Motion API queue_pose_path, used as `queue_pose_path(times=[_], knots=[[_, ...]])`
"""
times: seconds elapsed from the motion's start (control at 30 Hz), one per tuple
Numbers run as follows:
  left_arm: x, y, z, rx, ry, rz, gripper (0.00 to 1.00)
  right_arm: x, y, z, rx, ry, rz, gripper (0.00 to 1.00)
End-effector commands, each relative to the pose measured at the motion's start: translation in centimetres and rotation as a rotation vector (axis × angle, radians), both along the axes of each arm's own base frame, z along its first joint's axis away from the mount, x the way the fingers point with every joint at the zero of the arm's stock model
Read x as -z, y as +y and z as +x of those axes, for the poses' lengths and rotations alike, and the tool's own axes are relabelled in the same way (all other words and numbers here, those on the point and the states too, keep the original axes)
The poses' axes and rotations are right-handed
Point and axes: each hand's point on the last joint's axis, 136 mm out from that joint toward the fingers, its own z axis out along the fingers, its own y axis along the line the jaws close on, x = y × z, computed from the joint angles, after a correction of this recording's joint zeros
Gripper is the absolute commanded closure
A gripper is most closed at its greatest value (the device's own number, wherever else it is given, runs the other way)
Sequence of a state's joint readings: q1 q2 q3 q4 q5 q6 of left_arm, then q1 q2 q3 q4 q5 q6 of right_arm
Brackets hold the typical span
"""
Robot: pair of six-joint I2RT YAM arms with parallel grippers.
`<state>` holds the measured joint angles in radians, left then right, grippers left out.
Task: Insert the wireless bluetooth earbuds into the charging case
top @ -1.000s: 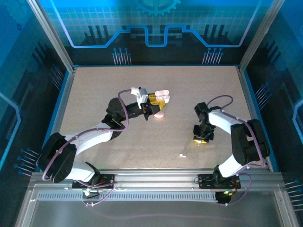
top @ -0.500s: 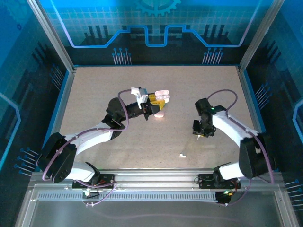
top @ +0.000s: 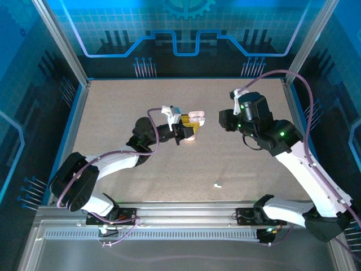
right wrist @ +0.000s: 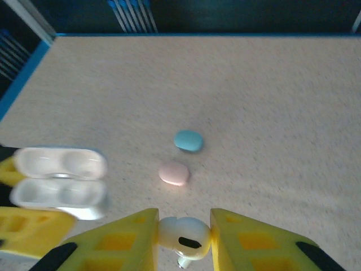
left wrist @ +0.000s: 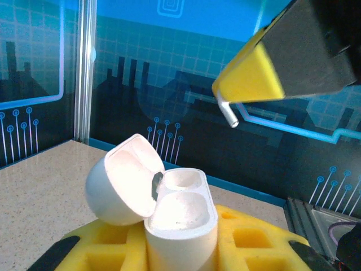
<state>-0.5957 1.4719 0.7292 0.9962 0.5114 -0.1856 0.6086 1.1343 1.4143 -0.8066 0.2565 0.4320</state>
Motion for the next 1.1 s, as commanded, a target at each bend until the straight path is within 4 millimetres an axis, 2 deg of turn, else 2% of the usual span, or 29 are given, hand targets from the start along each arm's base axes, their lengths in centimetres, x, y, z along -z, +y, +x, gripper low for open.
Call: queue_pose_path(times=[0.0, 0.13, 0.3, 0.53, 0.73, 1.07], knots=[[-2.0, -0.1, -0.2, -0.001, -0.055, -0.051, 0.76, -1.9, 2.5, 0.6, -0.079, -0.085, -0.038, 0.70], [-2.5, 0.0, -0.3, 0.003, -0.060, -0.055, 0.76, -2.3, 4.8, 0.7, -0.144, -0.109, -0.047, 0.69], [-2.8, 0.0, -0.5, 0.008, -0.064, -0.058, 0.76, -1.8, 6.0, 1.0, -0.166, -0.112, -0.046, 0.69], [-3.2, 0.0, -0.7, 0.017, -0.072, -0.062, 0.76, -1.7, 6.7, 1.2, -0.178, -0.112, -0.032, 0.69], [-3.7, 0.1, -0.8, 0.017, -0.077, -0.073, 0.76, -0.2, 6.9, 1.5, -0.182, -0.086, -0.063, 0.69], [-4.1, 0.1, -1.0, 0.026, -0.083, -0.087, 0.76, 1.0, 7.2, 1.7, -0.188, -0.069, -0.069, 0.69]])
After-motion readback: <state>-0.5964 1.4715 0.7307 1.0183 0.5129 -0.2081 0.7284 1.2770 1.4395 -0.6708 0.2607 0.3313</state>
